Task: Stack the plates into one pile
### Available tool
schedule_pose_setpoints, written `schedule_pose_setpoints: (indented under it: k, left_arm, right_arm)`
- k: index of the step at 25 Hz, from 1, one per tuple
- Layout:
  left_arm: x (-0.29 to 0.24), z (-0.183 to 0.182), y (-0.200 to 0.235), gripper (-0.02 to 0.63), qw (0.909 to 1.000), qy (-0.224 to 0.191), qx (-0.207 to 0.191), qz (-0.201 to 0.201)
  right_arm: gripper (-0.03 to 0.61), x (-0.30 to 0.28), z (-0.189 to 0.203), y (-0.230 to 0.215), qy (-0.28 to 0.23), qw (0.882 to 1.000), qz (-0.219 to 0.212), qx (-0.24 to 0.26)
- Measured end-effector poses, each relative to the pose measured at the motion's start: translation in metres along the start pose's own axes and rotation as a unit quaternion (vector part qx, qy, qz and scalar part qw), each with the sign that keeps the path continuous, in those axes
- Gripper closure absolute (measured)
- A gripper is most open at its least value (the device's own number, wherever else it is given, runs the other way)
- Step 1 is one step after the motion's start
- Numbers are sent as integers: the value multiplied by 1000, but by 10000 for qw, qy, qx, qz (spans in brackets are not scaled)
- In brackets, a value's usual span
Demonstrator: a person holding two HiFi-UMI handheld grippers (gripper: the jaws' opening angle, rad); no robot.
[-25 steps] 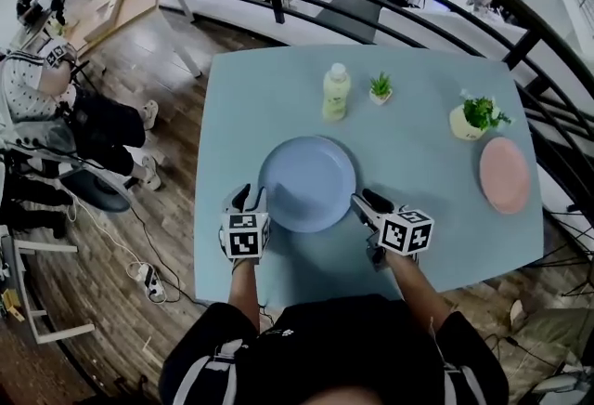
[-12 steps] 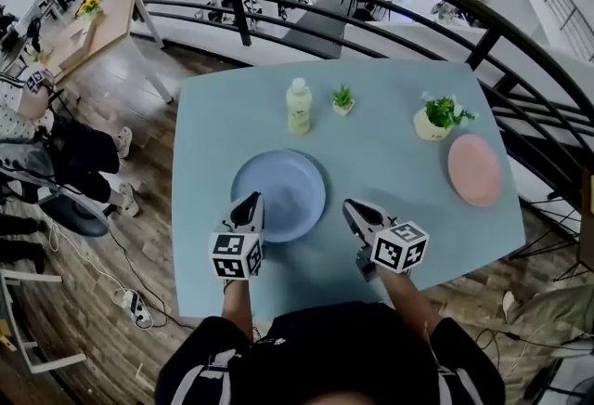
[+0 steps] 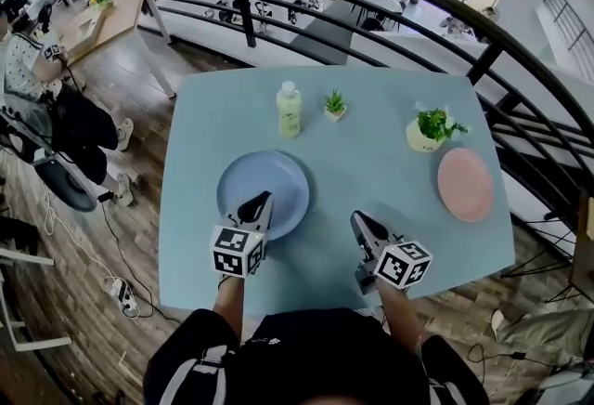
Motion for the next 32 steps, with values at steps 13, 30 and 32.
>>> schedule_pose_setpoints:
  k: [13,30,32]
  left_arm:
    - [-52,-16,-113,588,9997,65,-145,-191]
    - [-193,-36,-304,584,9953,575,-412,661]
    - [-206,-38,-323,584,9939,709,-348,768]
  right_arm:
    - [575,69,-58,-94,-84,9994,-252,215]
    - [570,218,-117,-253,-560,9969,553,52]
    - [553,234,-126,-273,-630,9951,763,77]
Point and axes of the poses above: the fingertips, and each gripper's own axes: x backward along the fingers, y to its left, z out of its underside, the point moved 7 cm from there along x, backward along the fingers, and after that the axes turned 6 degrees about -z, right-handed, at the moved point
